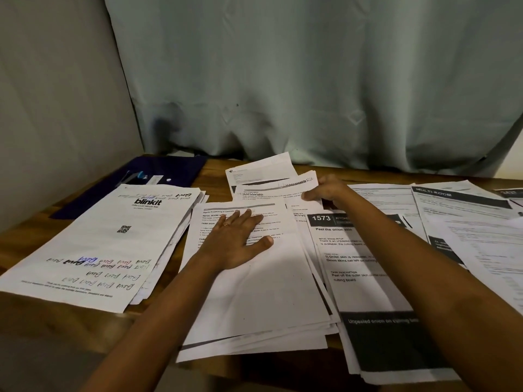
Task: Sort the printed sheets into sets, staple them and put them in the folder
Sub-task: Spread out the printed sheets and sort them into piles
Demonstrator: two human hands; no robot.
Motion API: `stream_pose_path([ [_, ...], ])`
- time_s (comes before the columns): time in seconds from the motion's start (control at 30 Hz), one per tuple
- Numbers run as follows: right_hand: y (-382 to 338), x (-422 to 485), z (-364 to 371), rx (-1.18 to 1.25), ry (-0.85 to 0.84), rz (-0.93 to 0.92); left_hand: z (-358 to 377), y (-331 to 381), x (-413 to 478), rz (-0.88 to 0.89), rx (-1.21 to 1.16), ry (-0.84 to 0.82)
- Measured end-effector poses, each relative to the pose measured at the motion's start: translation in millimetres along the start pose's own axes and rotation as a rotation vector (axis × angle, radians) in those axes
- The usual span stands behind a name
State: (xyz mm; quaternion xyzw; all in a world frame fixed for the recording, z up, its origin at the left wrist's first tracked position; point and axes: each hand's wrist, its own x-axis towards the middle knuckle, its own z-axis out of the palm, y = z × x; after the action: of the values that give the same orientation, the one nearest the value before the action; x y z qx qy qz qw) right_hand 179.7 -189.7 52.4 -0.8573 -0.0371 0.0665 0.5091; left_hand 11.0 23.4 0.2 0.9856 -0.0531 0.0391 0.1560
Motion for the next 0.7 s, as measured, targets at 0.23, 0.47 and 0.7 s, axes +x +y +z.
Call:
stream_pose_path([
  [0.23,-9.7,0.4,-5.1,0.2,0.101,-0.054,-7.0,1.1,0.9,0.02,0.02,-0.037],
  [0.47,-17.4,-4.6,-7.1,0.318,0.178,-0.107,-5.4,6.5,-2.5,0.01,0.043,-0.053],
  [0.7,-6.3,-7.8,-7.4,0.172,0.232,-0.103,-4.2,5.0,-1.7,0.006,0.056,-0.068],
])
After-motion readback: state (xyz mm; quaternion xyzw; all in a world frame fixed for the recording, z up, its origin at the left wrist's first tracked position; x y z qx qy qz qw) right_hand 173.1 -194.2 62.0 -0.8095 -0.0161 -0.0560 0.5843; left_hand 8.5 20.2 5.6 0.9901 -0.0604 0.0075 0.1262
